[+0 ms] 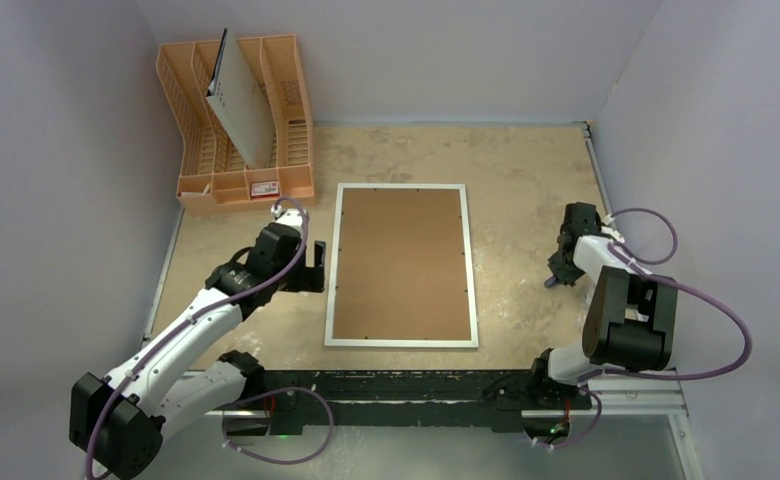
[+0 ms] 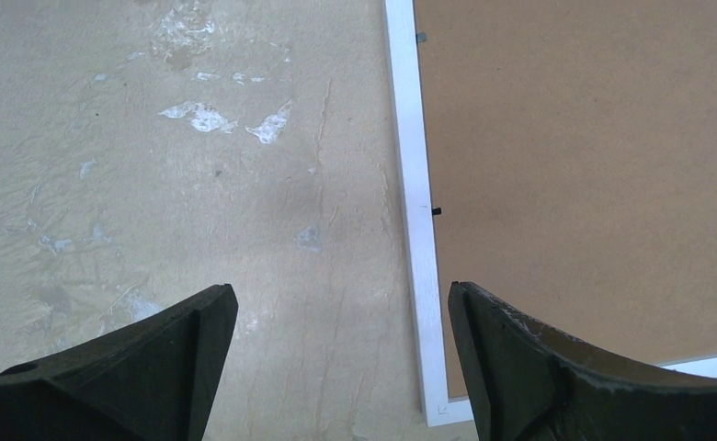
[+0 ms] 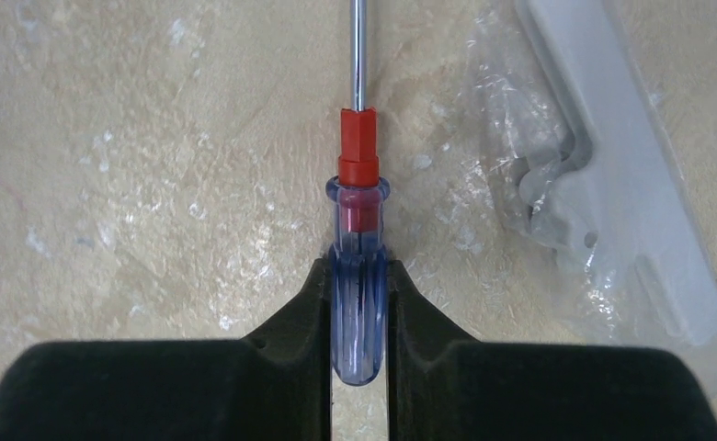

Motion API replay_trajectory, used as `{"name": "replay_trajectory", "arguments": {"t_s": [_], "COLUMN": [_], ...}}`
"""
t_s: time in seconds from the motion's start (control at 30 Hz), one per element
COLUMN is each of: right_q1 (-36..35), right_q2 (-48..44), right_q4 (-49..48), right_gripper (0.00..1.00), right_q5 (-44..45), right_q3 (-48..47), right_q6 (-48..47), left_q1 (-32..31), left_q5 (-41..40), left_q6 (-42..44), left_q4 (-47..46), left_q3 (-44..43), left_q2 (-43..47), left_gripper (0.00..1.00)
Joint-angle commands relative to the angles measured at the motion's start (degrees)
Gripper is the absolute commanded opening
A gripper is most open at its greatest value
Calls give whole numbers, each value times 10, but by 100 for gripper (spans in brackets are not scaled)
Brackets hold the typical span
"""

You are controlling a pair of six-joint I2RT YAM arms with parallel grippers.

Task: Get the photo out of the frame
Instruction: Pick up the screwdriver from the center of the board.

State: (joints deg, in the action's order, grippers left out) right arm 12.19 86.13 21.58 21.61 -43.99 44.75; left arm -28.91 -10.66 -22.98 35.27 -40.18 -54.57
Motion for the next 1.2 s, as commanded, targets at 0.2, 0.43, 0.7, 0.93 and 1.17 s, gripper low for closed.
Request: {"name": "replay_trajectory", "arguments": {"t_s": [0.2,0.43,0.7,0.93,1.17], "right_q1": [-48,-162,-223,-224,-224], "right_q2": [-47,38,91,71,-102], "right_q4": [-15,36,73,56,-11], "right_gripper": [0,0,18,3,0], "right_q5": [-165,-89,-24,-38,-159], "right_q3": [43,-14,-46,-35,-22], "right_q6": [-142,-129,-100,-97,-178], "left_q1": [3,3,3,3,3], "left_q5": [18,36,40,49,75], "left_q6": [7,10,11,13,23], "left_q4": [-20,-26,-27,-30,-47], "left_q3": [-19,-17,-17,-16,-5], "left_q2": [28,30,33,37,73], "left_gripper": [90,90,90,90,89]}}
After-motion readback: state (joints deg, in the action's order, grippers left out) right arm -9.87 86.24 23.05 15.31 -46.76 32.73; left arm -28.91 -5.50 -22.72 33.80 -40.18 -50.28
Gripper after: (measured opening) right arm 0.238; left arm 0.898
